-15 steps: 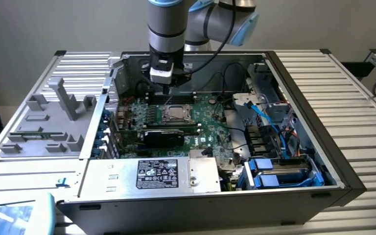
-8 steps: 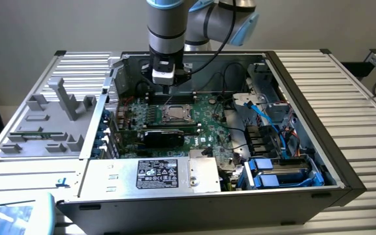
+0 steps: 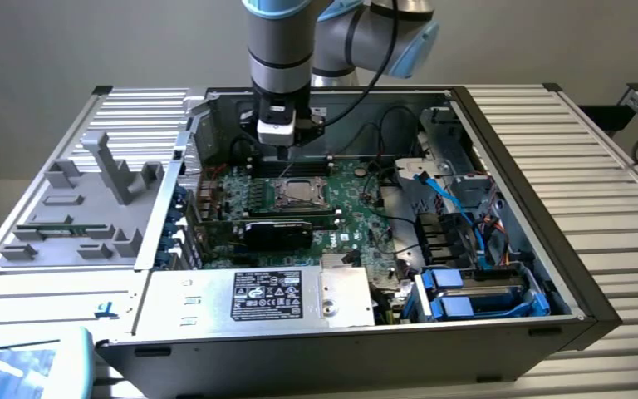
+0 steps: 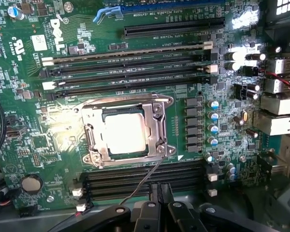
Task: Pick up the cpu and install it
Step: 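Install the first cpu locking lever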
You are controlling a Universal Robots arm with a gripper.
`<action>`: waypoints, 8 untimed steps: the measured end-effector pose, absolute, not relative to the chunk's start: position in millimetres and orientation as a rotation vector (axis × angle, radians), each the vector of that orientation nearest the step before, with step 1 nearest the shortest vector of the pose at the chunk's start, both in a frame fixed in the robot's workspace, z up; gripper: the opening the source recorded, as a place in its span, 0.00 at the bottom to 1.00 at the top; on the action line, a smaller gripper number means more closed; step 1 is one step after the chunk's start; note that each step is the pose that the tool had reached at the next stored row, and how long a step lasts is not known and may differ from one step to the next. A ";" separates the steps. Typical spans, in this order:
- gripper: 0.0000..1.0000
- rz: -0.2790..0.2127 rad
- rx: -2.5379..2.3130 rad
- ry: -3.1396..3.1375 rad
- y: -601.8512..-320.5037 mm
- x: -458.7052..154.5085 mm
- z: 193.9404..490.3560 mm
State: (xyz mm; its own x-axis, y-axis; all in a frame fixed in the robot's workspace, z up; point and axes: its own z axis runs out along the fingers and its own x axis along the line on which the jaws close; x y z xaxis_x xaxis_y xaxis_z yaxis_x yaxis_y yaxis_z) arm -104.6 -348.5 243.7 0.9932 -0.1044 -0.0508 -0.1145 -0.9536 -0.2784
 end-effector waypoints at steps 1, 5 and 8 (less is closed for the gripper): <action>0.12 0.050 -2.852 0.160 -348.4 -104.9 243.2; 0.12 0.043 -2.852 0.158 -348.1 -105.9 242.6; 0.12 0.024 -2.850 0.155 -348.1 -106.4 240.3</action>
